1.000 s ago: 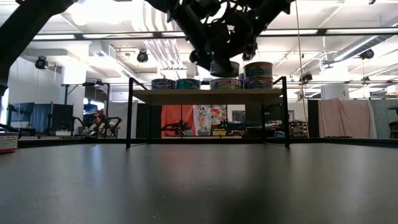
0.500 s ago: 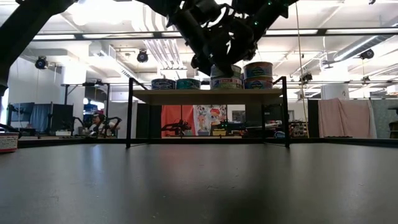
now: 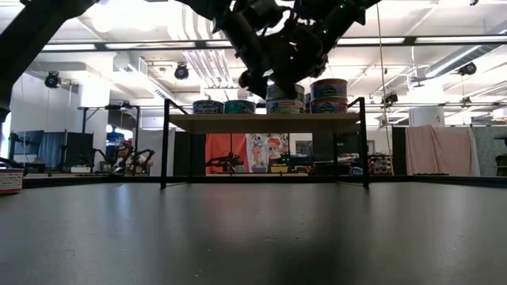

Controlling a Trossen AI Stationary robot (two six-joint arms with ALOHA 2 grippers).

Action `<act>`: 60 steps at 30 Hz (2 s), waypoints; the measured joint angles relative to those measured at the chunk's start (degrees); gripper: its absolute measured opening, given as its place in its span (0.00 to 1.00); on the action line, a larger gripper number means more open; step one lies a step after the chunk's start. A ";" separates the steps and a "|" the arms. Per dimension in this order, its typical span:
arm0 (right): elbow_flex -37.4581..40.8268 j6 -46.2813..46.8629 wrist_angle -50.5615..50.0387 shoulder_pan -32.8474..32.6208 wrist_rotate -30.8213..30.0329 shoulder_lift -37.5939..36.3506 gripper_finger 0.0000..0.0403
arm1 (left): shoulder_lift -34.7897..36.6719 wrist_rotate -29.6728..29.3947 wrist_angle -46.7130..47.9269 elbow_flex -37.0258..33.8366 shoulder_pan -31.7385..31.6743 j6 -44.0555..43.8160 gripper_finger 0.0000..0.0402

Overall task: Stack canned seafood by type on shelf
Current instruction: Stack the green tuna can on top of the green tuna can

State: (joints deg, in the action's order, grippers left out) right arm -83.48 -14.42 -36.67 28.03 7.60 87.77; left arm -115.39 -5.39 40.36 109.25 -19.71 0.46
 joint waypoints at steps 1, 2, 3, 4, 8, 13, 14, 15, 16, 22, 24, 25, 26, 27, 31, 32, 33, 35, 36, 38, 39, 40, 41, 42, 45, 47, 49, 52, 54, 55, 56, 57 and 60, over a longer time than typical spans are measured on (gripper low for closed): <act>0.00 -0.10 0.00 0.00 0.02 -0.17 0.02 | 0.05 -1.21 0.02 0.12 0.41 -0.44 0.99; 0.00 -0.12 0.00 0.00 0.02 -0.28 0.02 | 0.13 -2.75 -0.02 0.17 0.83 -0.65 0.99; 0.00 -0.14 0.02 0.00 0.04 -0.36 0.02 | 0.18 -4.08 0.03 0.25 1.23 -0.87 0.99; 0.00 -0.12 0.07 0.00 0.06 -0.47 0.02 | 0.24 -5.01 0.07 0.32 1.57 -1.10 0.99; 0.00 0.91 0.07 0.00 0.12 -0.64 0.02 | 0.56 -6.08 1.03 0.33 2.45 -6.46 0.99; 0.02 1.40 0.11 0.00 0.43 -0.68 0.02 | 0.90 -9.29 2.08 0.33 3.43 -14.69 0.99; 0.02 1.35 0.27 0.00 0.39 -0.68 0.02 | 0.90 -10.57 1.99 0.33 3.57 -15.36 0.99; 0.02 1.19 0.33 0.00 0.39 -0.68 0.02 | 0.90 -11.54 1.90 0.33 3.73 -15.84 0.99; 0.02 1.02 0.35 0.00 0.39 -0.68 0.02 | 0.90 -12.14 1.71 0.33 3.82 -16.46 0.99; 0.03 -0.62 0.12 0.22 1.90 -0.77 0.02 | 0.66 -14.62 -0.67 -0.30 3.98 -22.49 0.99; 0.09 -0.90 0.04 0.26 2.87 -0.77 0.02 | 0.59 -15.46 -1.15 -0.62 4.22 -23.59 0.99; 0.09 -1.29 -0.05 0.26 2.92 -0.77 0.02 | 0.59 -16.09 -1.86 -1.13 4.38 -23.79 0.99; 0.09 -1.50 -0.32 0.24 2.90 -0.75 0.02 | 0.59 -16.32 -2.87 -1.81 4.53 -23.98 0.99; 0.14 -1.62 -0.68 0.24 2.92 -0.75 0.02 | 0.59 -16.36 -4.01 -2.59 4.63 -24.17 0.99; 0.20 -2.12 -1.13 0.24 2.95 -0.42 0.02 | 0.59 -16.13 -6.16 -4.24 4.66 -24.65 0.99; 0.20 -2.18 -1.11 0.24 2.96 -0.29 0.02 | 0.57 -16.10 -6.26 -4.38 4.68 -25.03 0.99; 0.19 -2.13 -1.10 0.24 3.05 -0.13 0.02 | 0.57 -16.03 -6.41 -4.59 4.68 -25.42 0.99; 0.15 -2.19 -0.85 0.24 3.29 0.36 0.02 | 0.57 -16.01 -6.11 -4.76 4.68 -25.77 0.99; 0.13 -2.37 -0.82 0.24 3.38 0.66 0.02 | 0.57 -15.97 -5.90 -4.78 4.66 -25.71 1.00; 0.07 -2.44 -0.82 0.24 3.45 1.31 0.02 | 0.57 -15.93 -5.86 -4.78 4.72 -25.72 1.00; 0.07 -2.42 -0.90 0.22 3.41 1.77 0.02 | 0.57 -15.88 -5.87 -4.78 4.74 -25.54 1.00; 0.07 -2.42 -0.98 0.22 3.43 2.12 0.02 | 0.57 -15.75 -5.86 -4.81 4.79 -25.40 1.00; 0.01 -2.42 -1.16 0.20 3.42 2.34 0.02 | 0.57 -15.66 -5.86 -4.81 4.79 -25.36 1.00; 0.00 -2.54 -1.38 0.20 3.40 2.65 0.02 | 0.57 -15.62 -5.83 -4.81 4.79 -25.34 1.00; -0.02 -3.54 -1.90 0.33 3.40 2.92 0.02 | 0.57 -15.48 -5.74 -4.81 4.79 -24.63 1.00; -0.04 -4.80 -2.32 0.43 3.39 2.94 0.02 | 0.57 -15.21 -5.60 -4.81 4.79 -23.94 1.00; -0.09 -5.97 -2.79 0.44 2.93 2.94 0.02 | 0.57 -15.03 -5.33 -4.81 4.79 -22.89 1.00; -0.09 -6.70 -3.37 0.52 2.07 2.99 0.02 | 0.92 -14.16 -4.48 -4.81 4.79 -20.25 1.00; -0.07 -6.83 -3.42 0.63 2.29 3.01 0.02 | 1.07 -13.76 -3.45 -4.58 4.79 -20.03 1.00; -0.07 -6.86 -3.49 0.63 2.29 3.01 0.02 | 1.07 -13.66 -3.11 -4.30 4.79 -19.95 1.00; -0.04 -7.01 -3.53 0.64 2.27 3.01 0.02 | 1.07 -13.44 -2.95 -4.17 4.79 -19.84 1.00; -0.02 -7.10 -3.54 0.68 2.27 3.01 0.02 | 1.07 -13.23 -2.82 -4.07 4.79 -19.78 1.00; -0.02 -7.17 -3.60 0.76 2.07 3.05 0.02 | 1.07 -13.12 -2.78 -4.06 4.79 -20.08 1.00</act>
State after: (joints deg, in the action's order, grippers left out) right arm -83.50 -21.60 -40.27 28.79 9.67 90.83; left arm -114.32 -18.51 37.58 105.19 -14.92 -19.63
